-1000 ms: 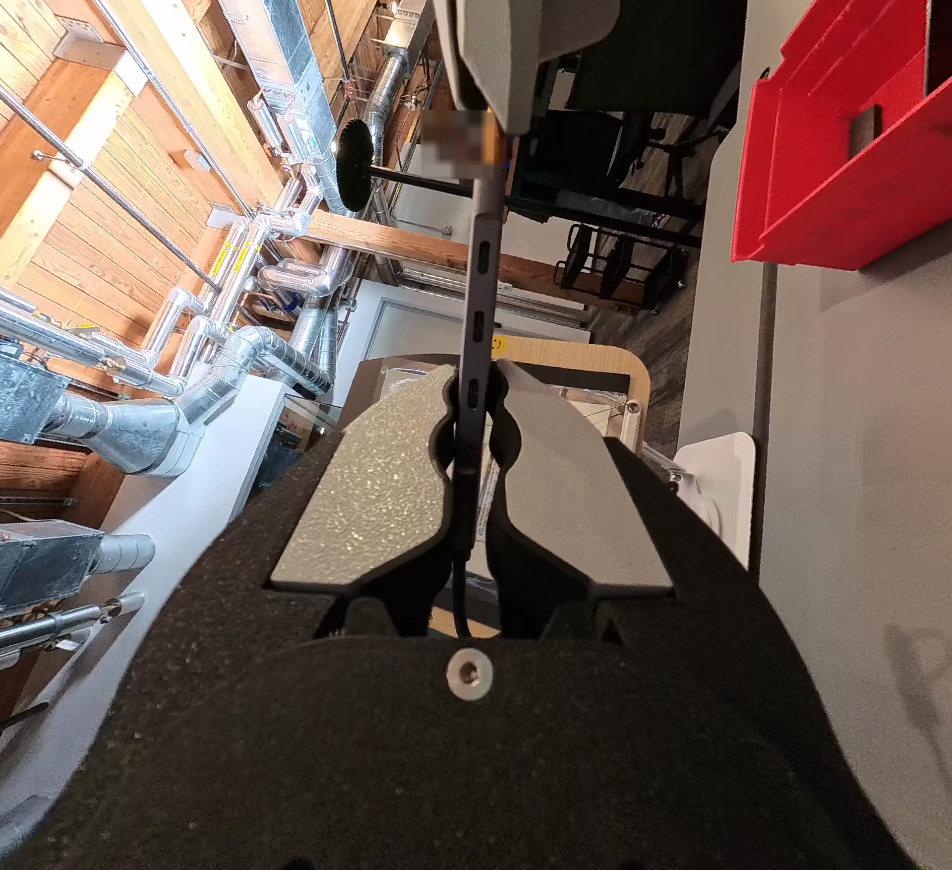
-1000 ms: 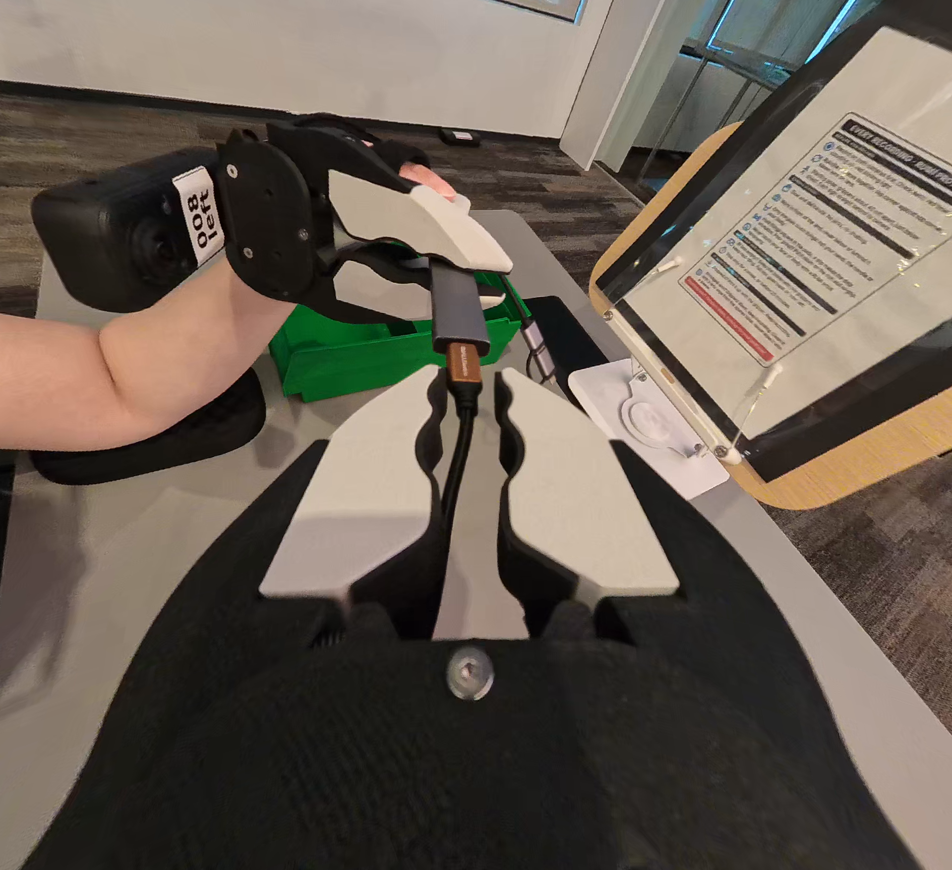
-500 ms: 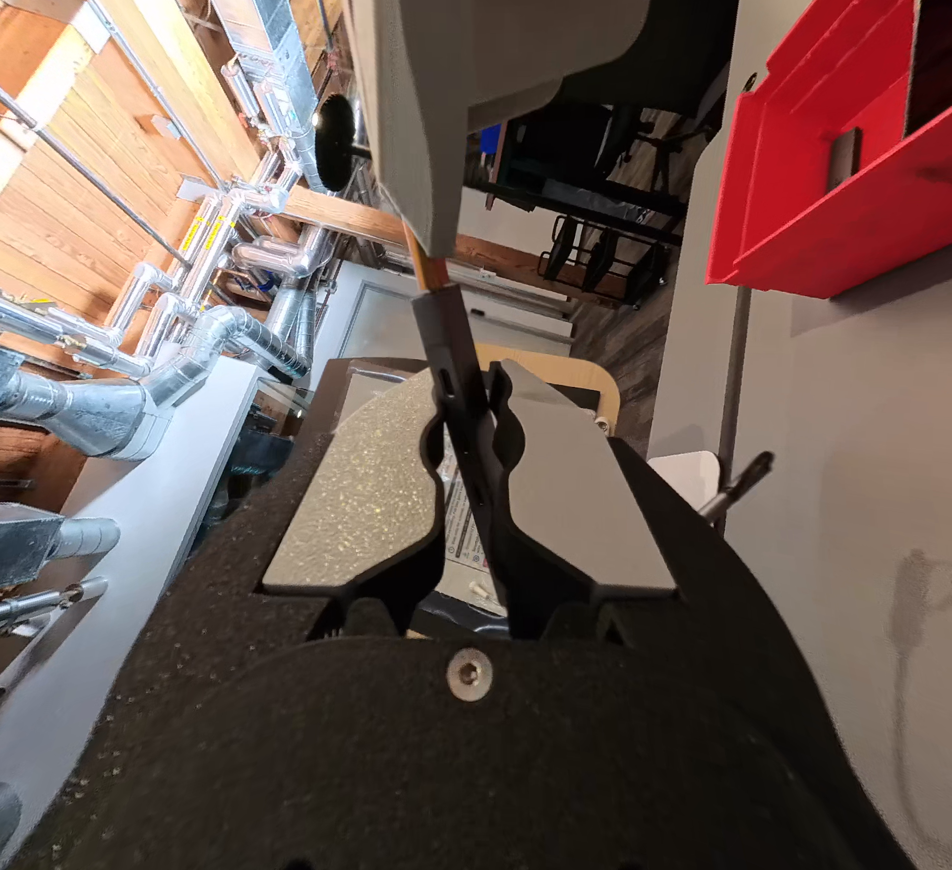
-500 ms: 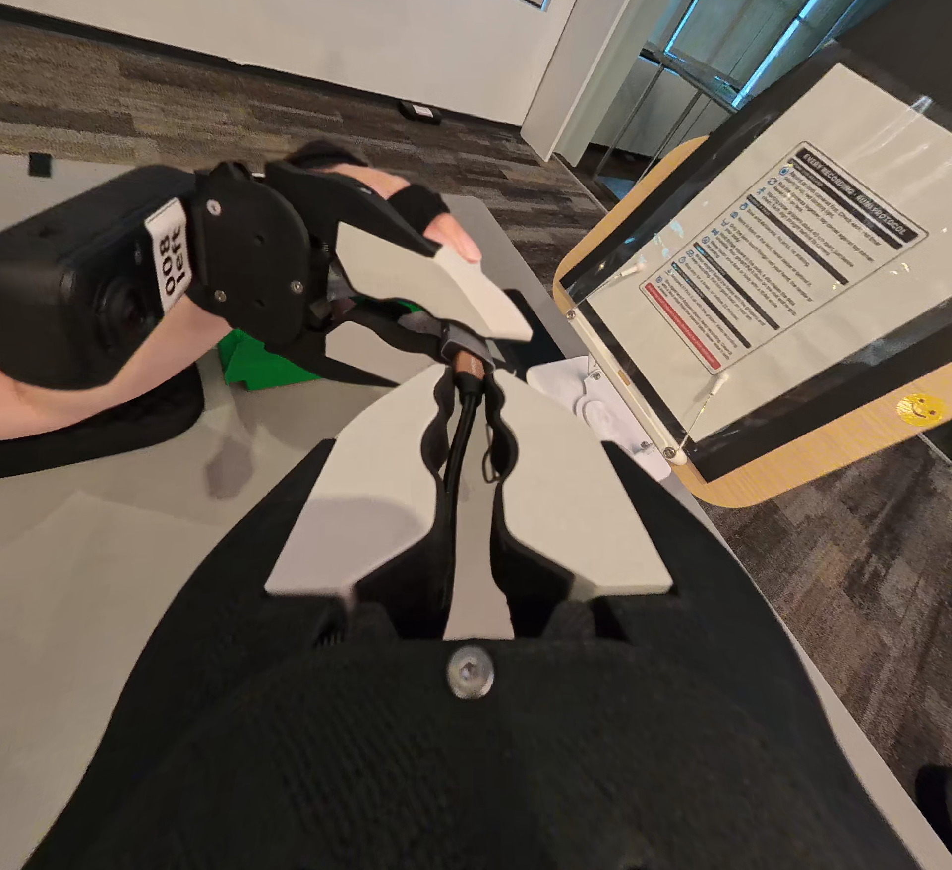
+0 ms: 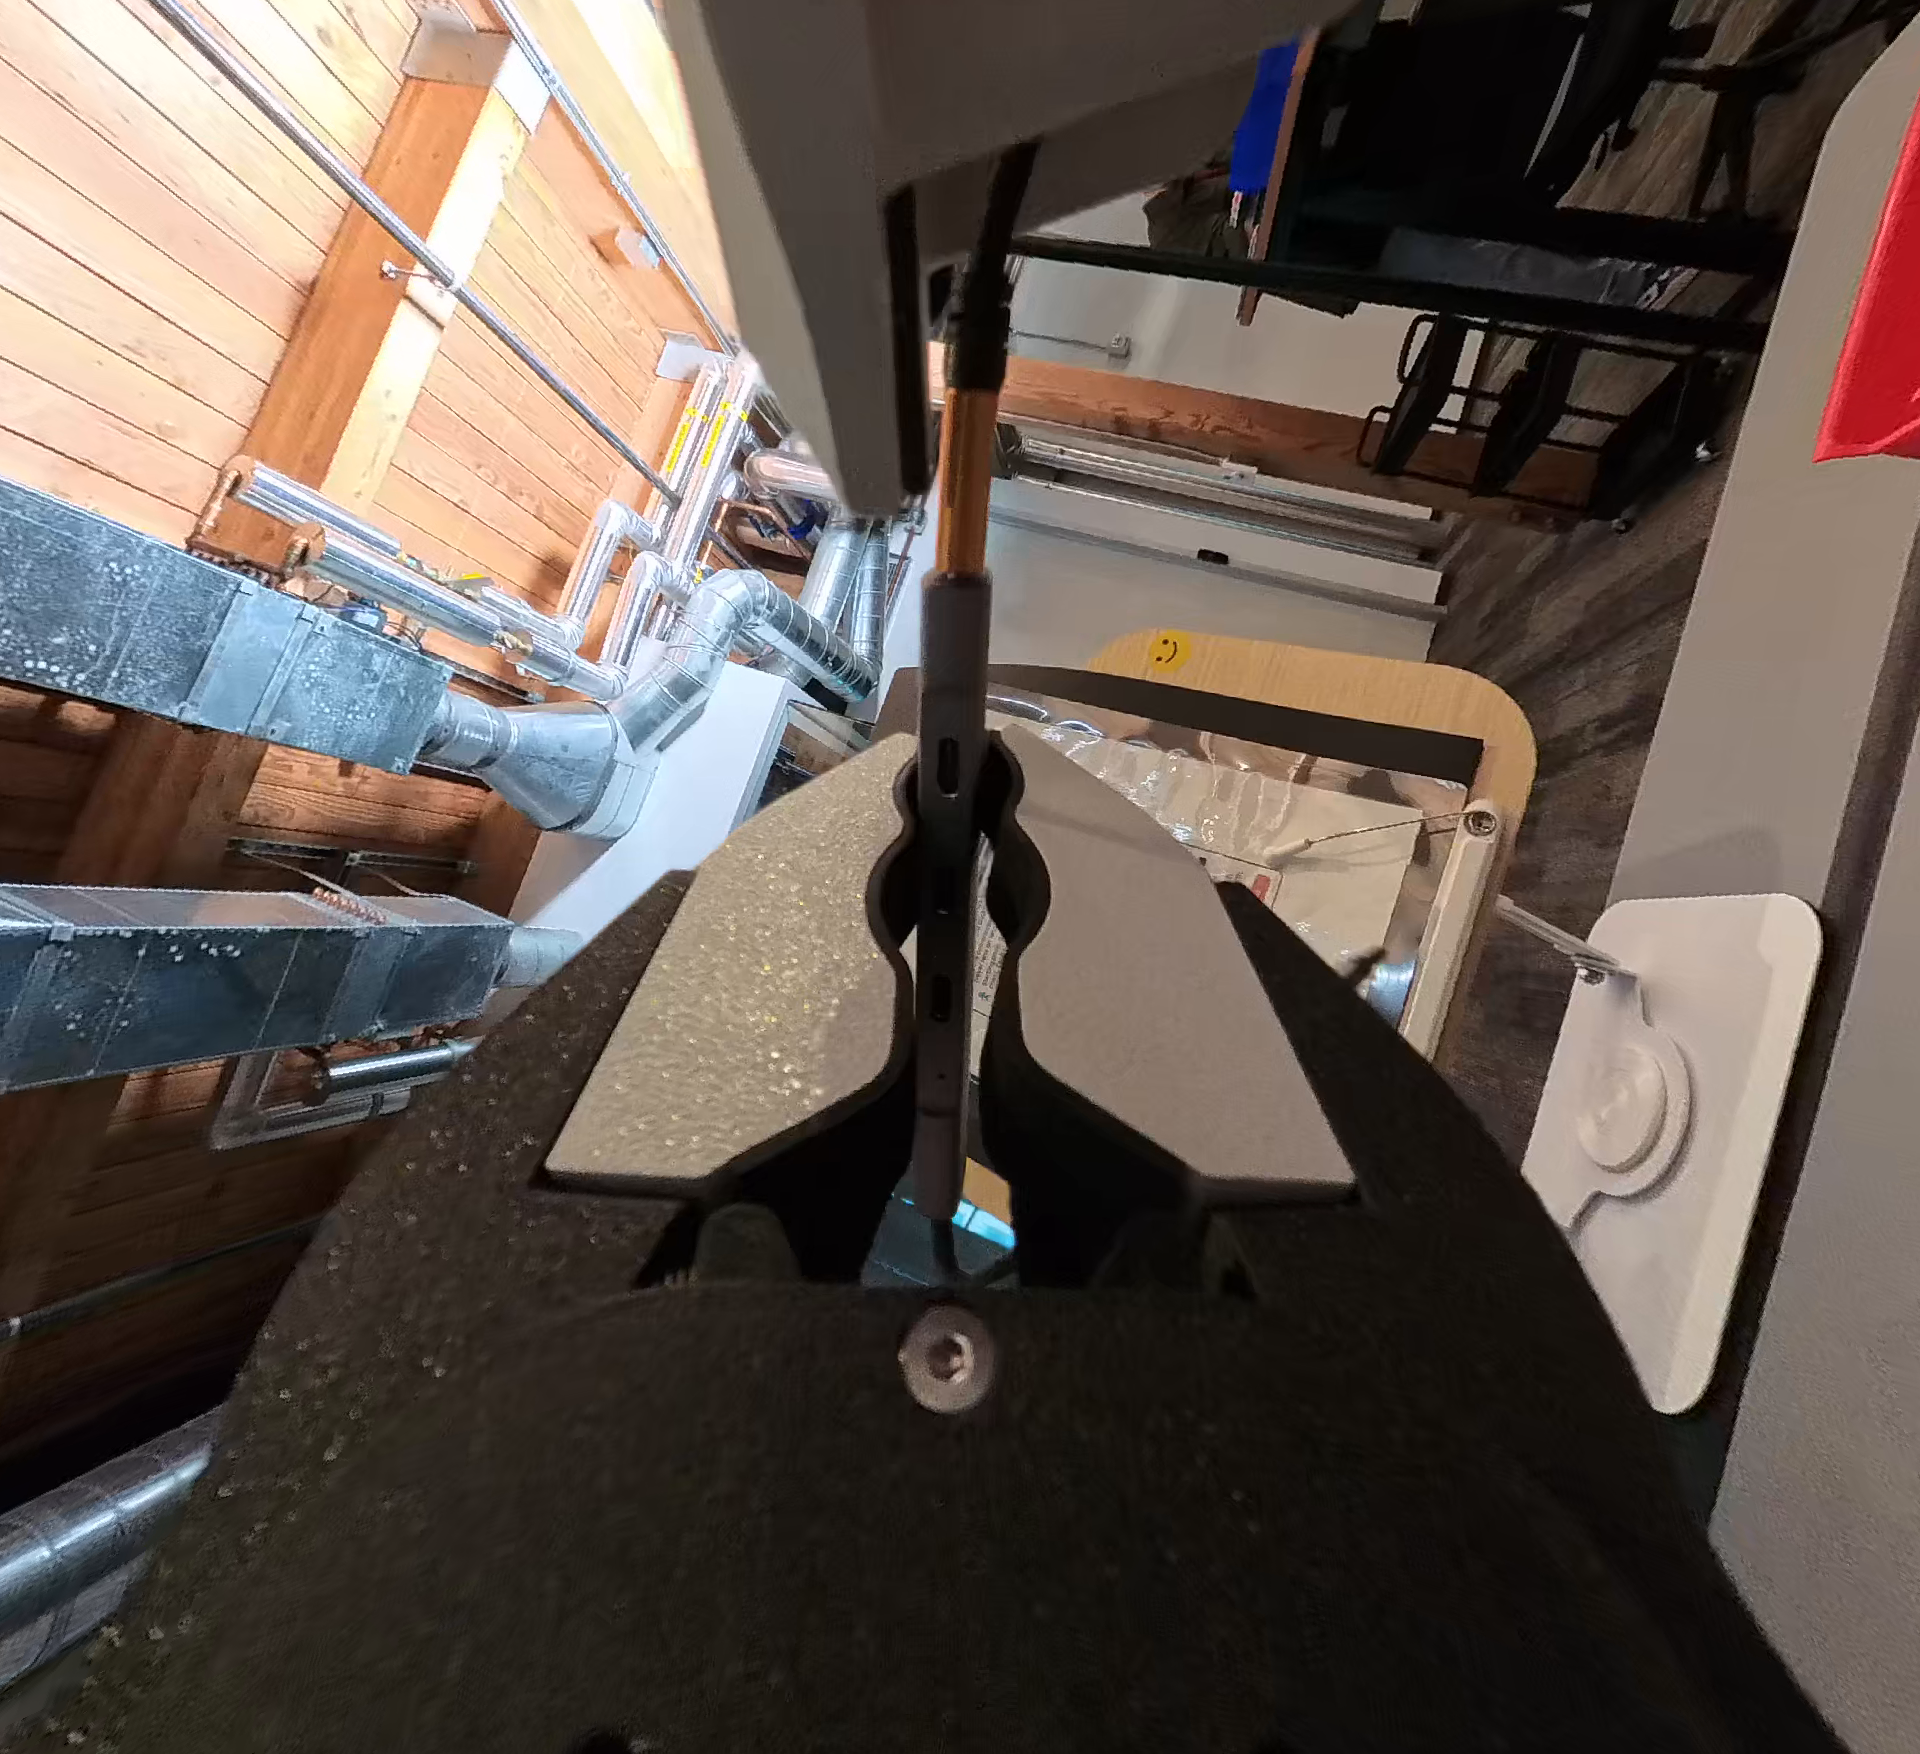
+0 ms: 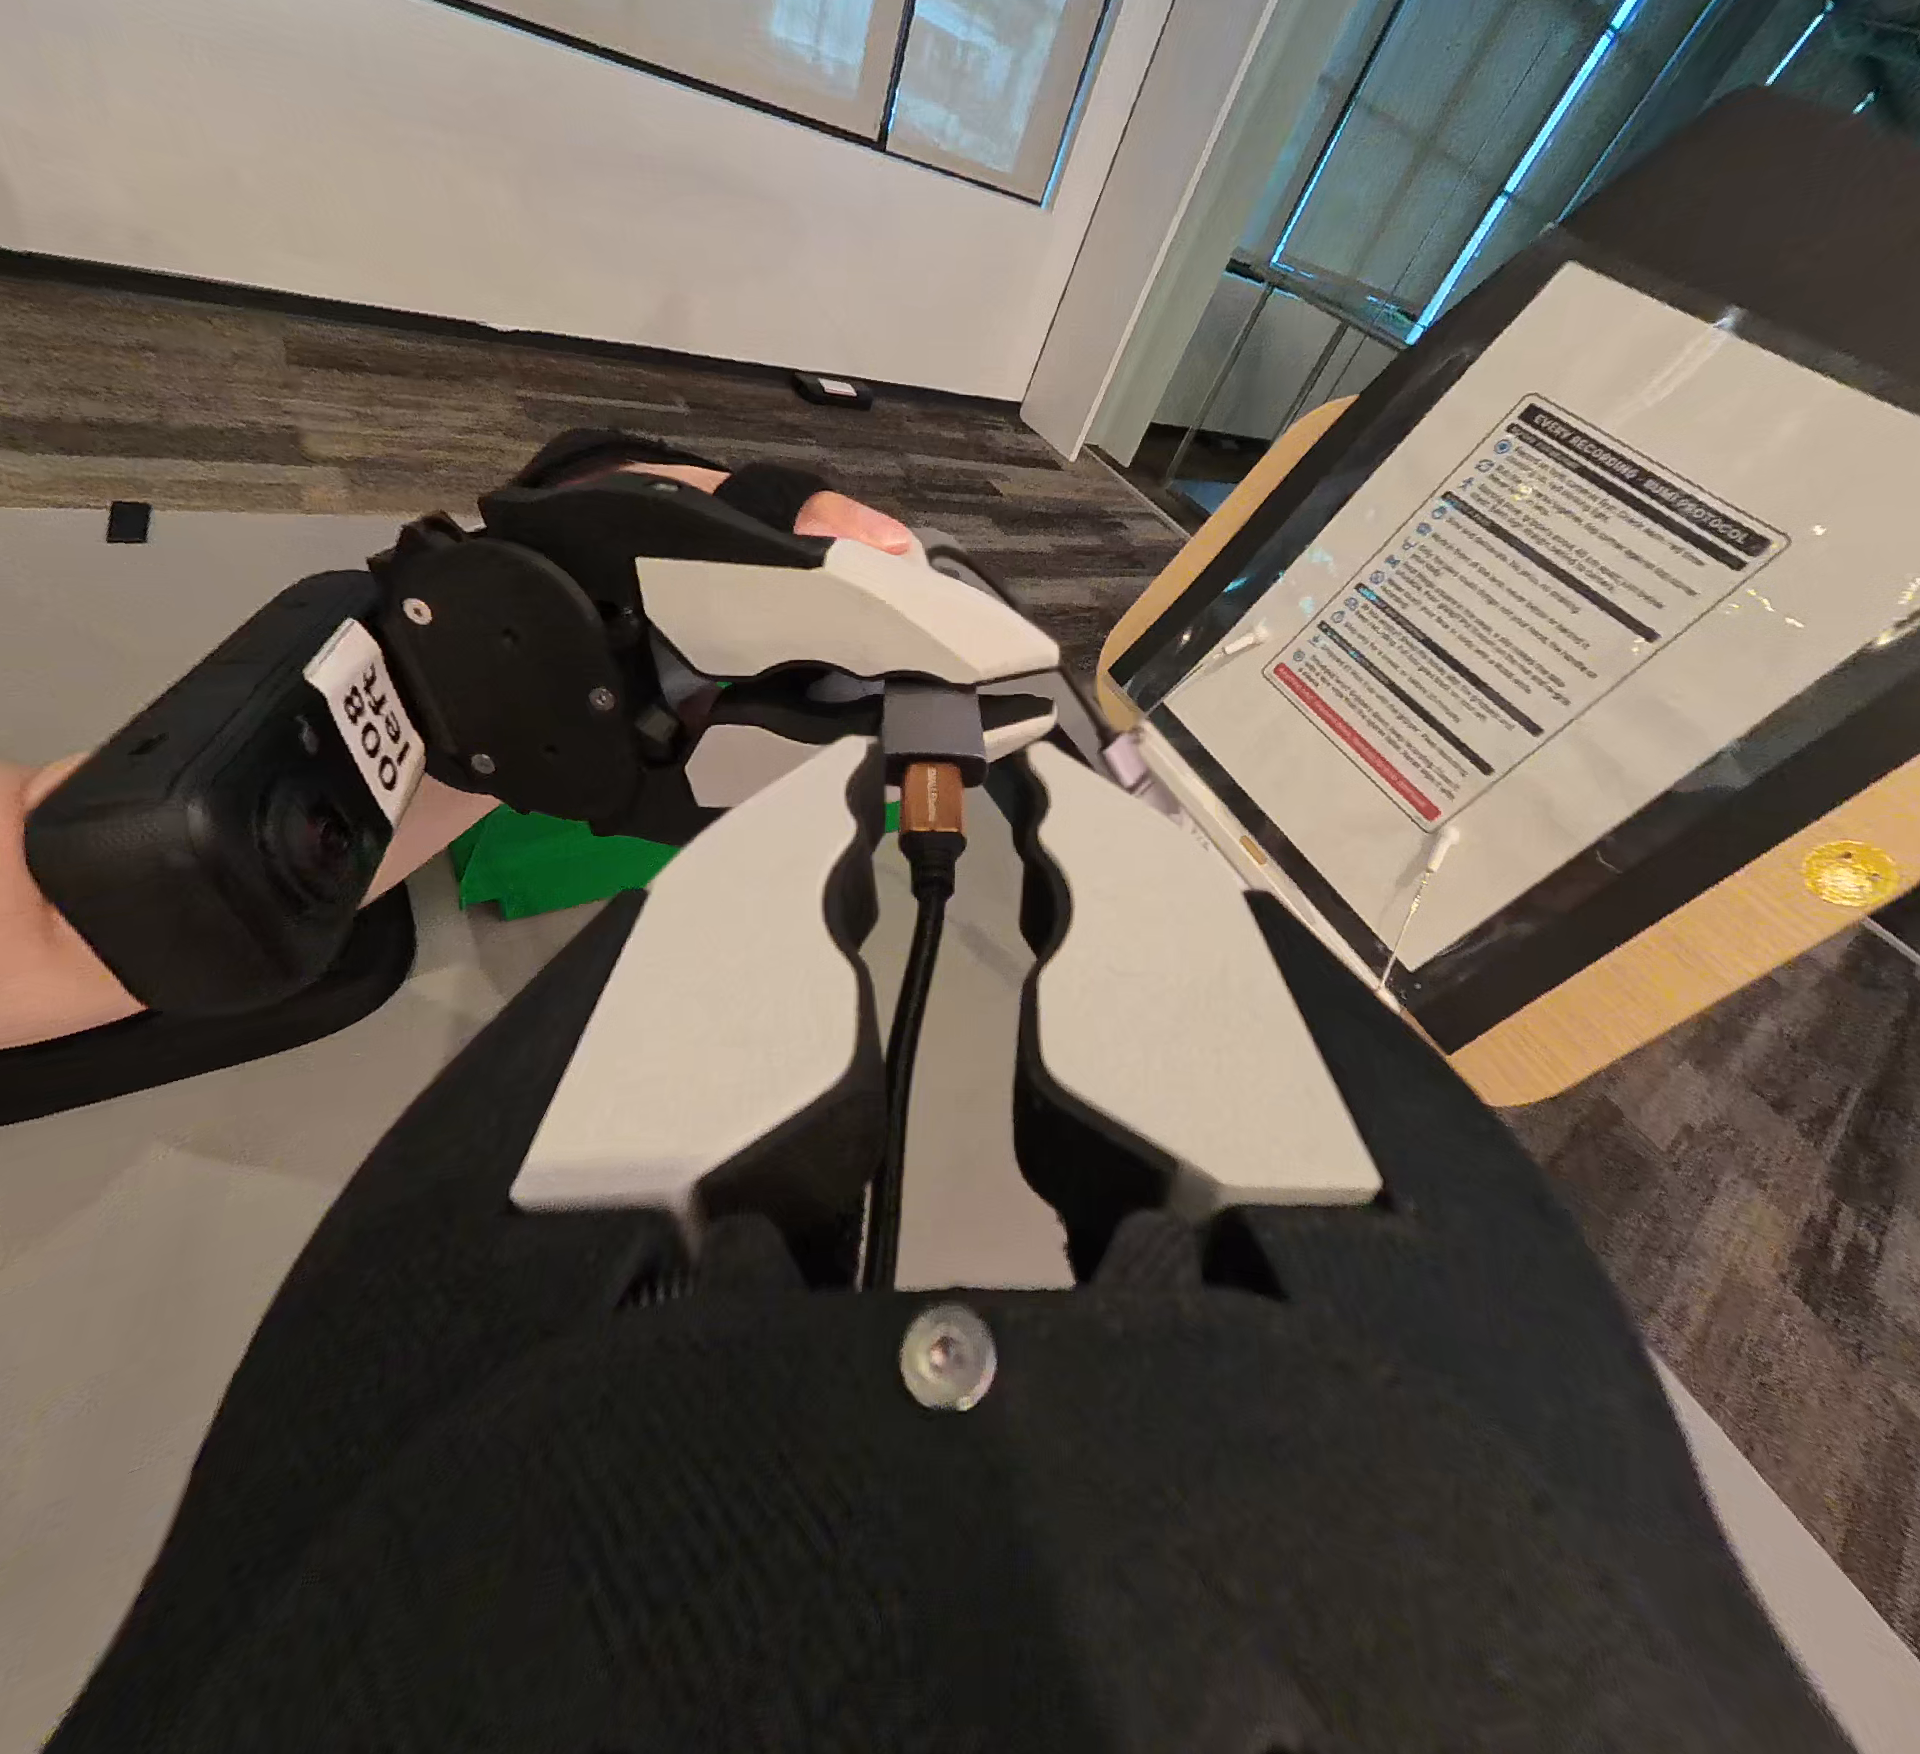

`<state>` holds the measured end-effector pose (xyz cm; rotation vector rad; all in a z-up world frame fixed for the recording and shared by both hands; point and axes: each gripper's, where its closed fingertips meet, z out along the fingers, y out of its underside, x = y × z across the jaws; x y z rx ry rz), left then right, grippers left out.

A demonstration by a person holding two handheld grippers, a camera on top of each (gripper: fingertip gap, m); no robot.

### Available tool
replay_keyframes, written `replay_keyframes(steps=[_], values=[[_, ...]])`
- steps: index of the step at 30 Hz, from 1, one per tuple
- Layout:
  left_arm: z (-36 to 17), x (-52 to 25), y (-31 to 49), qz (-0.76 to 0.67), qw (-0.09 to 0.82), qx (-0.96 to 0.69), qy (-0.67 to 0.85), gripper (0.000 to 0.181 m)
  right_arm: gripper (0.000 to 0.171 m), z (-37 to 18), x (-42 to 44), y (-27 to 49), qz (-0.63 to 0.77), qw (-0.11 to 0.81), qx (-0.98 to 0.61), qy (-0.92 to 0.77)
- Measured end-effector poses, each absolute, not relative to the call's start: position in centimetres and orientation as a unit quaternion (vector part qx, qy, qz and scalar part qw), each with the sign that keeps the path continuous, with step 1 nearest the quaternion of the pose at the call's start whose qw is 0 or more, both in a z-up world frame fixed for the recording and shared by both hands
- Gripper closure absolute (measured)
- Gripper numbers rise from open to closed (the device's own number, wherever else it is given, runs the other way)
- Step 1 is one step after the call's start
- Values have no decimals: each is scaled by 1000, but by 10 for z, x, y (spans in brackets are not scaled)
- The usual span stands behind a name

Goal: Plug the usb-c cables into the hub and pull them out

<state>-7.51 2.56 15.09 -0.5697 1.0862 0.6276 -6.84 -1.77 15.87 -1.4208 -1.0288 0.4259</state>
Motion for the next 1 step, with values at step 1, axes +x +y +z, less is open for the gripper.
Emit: replay_keyframes(steps=[1], values=[[152, -76, 26, 291, 773, -265, 498, 174, 148, 158, -69, -15, 179, 621, -619, -446]])
